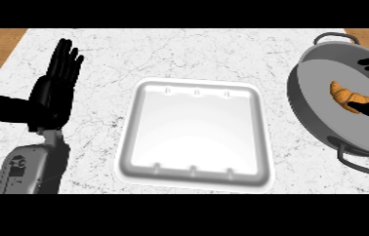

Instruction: Pick the croissant from the tray and place it in the pot

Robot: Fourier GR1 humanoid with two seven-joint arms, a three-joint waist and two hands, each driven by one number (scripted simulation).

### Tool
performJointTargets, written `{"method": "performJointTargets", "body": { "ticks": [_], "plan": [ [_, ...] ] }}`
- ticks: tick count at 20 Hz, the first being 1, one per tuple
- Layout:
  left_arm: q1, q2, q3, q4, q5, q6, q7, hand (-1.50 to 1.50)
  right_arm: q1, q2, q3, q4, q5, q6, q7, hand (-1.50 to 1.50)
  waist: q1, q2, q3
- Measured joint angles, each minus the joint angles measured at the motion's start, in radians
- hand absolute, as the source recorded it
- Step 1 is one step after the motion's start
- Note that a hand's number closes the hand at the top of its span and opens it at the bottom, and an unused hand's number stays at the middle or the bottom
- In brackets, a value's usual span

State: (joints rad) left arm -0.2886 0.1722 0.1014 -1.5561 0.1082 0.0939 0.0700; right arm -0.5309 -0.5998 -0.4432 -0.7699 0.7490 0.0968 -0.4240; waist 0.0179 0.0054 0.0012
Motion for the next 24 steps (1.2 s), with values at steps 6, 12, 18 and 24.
{"method": "performJointTargets", "body": {
  "ticks": [6, 12, 18, 24],
  "plan": [
    [-0.004, 0.003, 0.016, 0.026, 0.005, -0.008, -0.020, 0.00, -0.051, 0.009, -0.042, 0.072, -0.094, 0.023, -0.128, -1.50, -0.008, -0.002, 0.000],
    [0.002, 0.009, 0.020, 0.013, 0.008, -0.012, -0.009, 0.00, -0.093, 0.010, -0.150, 0.088, -0.248, 0.109, -0.074, -1.50, -0.015, -0.006, -0.001],
    [-0.001, -0.010, 0.006, 0.031, -0.012, 0.000, -0.030, 0.00, -0.108, -0.064, -0.266, 0.168, -0.384, 0.188, -0.056, -1.50, -0.015, -0.003, -0.001],
    [0.002, 0.003, 0.019, 0.020, 0.006, -0.019, -0.022, 0.00, -0.089, -0.190, -0.352, 0.315, -0.470, 0.254, -0.144, -1.50, -0.005, 0.000, 0.001]
  ]
}}
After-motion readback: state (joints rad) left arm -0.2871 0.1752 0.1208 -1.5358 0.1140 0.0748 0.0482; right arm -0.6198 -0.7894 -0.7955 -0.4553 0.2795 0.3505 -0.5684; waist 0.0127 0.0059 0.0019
